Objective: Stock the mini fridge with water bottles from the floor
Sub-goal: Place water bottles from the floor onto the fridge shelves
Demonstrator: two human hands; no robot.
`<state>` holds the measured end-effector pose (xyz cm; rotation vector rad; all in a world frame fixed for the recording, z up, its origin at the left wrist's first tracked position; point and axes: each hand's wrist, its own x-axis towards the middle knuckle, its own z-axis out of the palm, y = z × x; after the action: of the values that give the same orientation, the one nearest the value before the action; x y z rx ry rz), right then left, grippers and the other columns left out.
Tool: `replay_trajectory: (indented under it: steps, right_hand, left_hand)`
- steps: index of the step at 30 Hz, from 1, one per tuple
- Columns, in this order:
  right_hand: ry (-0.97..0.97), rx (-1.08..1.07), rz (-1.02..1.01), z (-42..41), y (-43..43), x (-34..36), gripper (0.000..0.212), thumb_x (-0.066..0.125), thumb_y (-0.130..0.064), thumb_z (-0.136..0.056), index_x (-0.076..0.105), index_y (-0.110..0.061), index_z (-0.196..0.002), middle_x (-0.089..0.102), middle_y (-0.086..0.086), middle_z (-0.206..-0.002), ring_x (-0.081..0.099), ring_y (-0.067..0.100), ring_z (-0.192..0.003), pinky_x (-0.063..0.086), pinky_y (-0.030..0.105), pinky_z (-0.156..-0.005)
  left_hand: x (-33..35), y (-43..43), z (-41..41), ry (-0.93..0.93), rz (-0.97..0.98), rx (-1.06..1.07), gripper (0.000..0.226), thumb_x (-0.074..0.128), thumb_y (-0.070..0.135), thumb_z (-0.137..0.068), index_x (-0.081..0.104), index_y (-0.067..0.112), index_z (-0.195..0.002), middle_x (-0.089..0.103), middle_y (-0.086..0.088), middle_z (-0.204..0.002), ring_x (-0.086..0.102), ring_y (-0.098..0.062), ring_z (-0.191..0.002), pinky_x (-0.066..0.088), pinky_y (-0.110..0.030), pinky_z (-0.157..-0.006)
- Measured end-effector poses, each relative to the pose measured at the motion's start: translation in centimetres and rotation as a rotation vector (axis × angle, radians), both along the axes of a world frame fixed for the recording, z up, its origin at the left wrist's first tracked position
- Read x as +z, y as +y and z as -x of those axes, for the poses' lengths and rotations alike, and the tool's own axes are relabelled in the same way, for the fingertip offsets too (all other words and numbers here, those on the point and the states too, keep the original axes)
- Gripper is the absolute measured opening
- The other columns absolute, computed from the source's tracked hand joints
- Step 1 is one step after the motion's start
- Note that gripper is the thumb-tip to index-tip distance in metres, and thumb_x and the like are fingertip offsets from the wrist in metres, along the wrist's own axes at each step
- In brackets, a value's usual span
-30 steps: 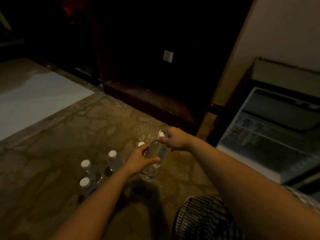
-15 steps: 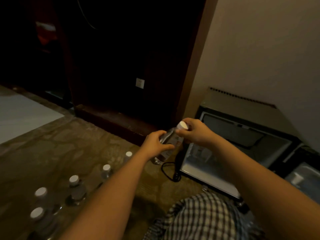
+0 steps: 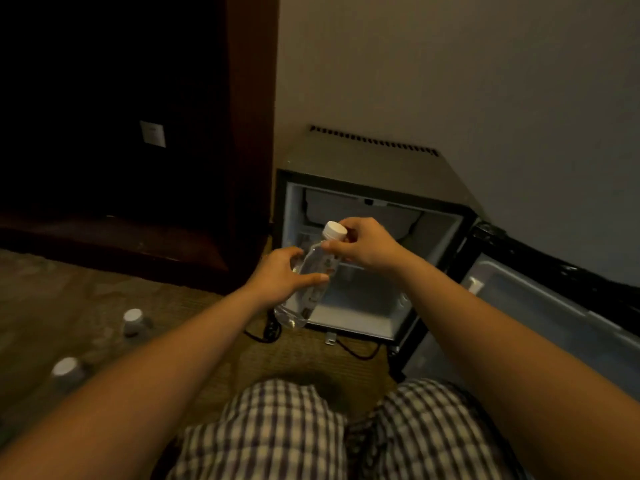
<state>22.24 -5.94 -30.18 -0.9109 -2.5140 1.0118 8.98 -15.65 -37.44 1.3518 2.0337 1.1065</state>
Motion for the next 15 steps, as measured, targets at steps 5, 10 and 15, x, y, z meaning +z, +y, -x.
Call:
replay_trajectory:
  steps: [5,10,15]
  right_hand:
    - [0.024,-0.096,0.073,-1.8,3.7,-5.1,0.024,0.069,-0.026,-0.082,0.063,-0.010,-0.099,0.049,-0.007,-0.067,0.046,0.004,-0.061,0.034,0.017,-0.056]
    - [-0.038,-0.143,0.227,-2.6,6.7,-10.7,0.029,0.066,-0.030,-0.084,0.061,-0.007,-0.100,0.052,0.003,-0.078,0.053,0.020,-0.078,0.044,0.035,-0.071]
    - [-0.065,-0.133,0.413,-2.5,7.8,-15.2,0.034,0.061,-0.024,-0.088,0.053,-0.013,-0.120,0.059,0.001,-0.099,0.059,0.023,-0.099,0.048,0.037,-0.085]
  left_hand:
    - [-3.2,3.8,-1.9,-0.037,0.094,-0.062,0.028,0.074,0.036,-0.073,0.051,0.020,-0.073,0.048,0.001,-0.065,0.047,-0.012,-0.063,0.029,-0.019,-0.052]
    - [-7.0,6.8,-2.7,-0.089,0.125,-0.085,0.035,0.075,0.029,-0.075,0.058,0.008,-0.098,0.063,-0.016,-0.099,0.059,-0.018,-0.084,0.041,-0.014,-0.050]
    - [-11.5,9.2,-2.7,-0.119,0.178,-0.093,0.036,0.076,0.026,-0.073,0.060,0.012,-0.102,0.061,-0.002,-0.081,0.063,-0.024,-0.092,0.039,-0.018,-0.056]
